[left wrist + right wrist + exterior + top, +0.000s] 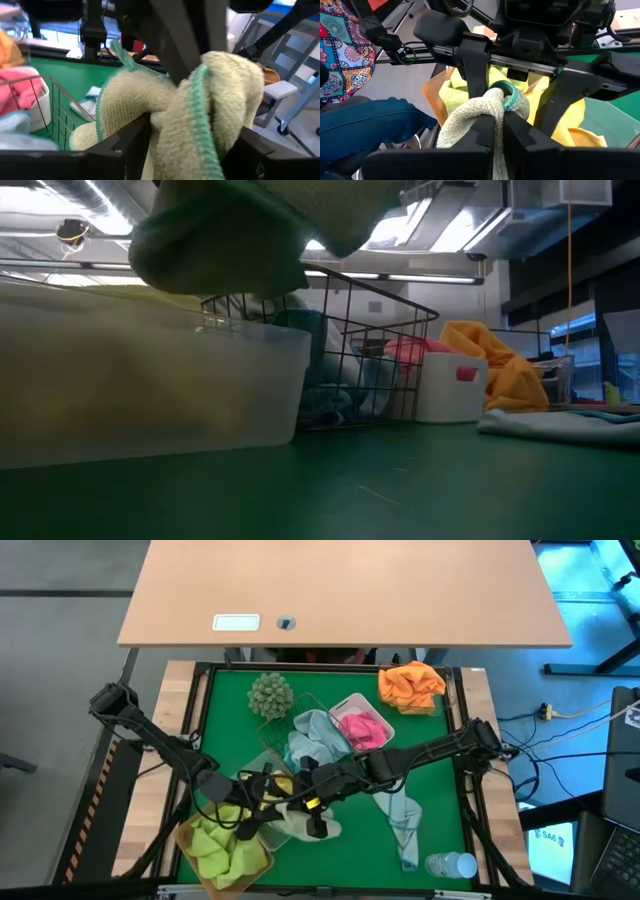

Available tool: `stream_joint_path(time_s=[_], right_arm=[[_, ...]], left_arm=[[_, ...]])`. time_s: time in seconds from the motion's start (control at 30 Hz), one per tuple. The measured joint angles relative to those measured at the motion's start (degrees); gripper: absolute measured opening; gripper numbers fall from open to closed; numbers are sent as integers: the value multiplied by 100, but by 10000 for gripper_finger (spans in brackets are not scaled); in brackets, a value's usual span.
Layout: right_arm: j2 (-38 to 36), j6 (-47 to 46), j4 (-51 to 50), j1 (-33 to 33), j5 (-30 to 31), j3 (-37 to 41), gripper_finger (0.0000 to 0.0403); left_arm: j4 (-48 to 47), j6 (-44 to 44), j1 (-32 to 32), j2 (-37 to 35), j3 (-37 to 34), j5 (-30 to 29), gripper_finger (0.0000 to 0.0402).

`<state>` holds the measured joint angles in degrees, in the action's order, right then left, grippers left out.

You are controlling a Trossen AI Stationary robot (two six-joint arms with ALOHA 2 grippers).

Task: Sort microfiber towel by color & place in baskets
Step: Put the green towel into the orange bin

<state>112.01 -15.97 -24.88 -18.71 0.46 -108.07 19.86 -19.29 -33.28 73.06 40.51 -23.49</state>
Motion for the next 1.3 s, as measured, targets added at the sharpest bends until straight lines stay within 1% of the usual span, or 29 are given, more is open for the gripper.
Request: stream_joint_path(time_s=[0.1,0.23,0.33,0.43,0.57,0.67,0.73,0.83,0.97,1.0,1.07,1.13,1.2,1.3], right_arm=[[0,0,-12,-1,2,0,16],[0,-26,-26,2,-36,0,17],[0,-3,-4,3,-333,0,19],[0,118,118,10,-635,0,37],[0,619,226,3,-751,0,95],[0,723,248,1,-741,-4,142],[-38,726,205,-1,-764,-4,167],[-151,728,147,-1,-896,-4,192],[-271,730,68,-1,-965,-17,205],[-278,728,38,-1,-989,-17,206],[-280,730,24,-1,-1015,-15,206],[-280,731,-70,-1,-1017,-15,206],[-280,732,-176,-1,-1017,-13,206],[-280,730,-488,-1,-1017,-13,206]], left_arm=[[63,216,-4,2,0,57,174],[63,188,-4,2,0,84,111],[65,167,-15,2,0,122,60],[116,140,-29,2,0,334,19],[71,-160,-27,-2,4,618,21],[-189,-548,-64,-168,2,1015,29],[-468,-953,-117,-356,2,1420,27],[-1058,-1672,-194,-754,2,2202,21],[-1802,-2512,-339,-1303,2,3280,22],[-1973,-2694,-388,-1432,2,3489,24],[-2320,-2991,-499,-1672,2,3729,26],[-2665,-3189,-607,-1889,2,3827,26],[-3094,-3286,-693,-2079,2,3799,27],[-3873,-3309,-809,-2245,2,3552,27]])
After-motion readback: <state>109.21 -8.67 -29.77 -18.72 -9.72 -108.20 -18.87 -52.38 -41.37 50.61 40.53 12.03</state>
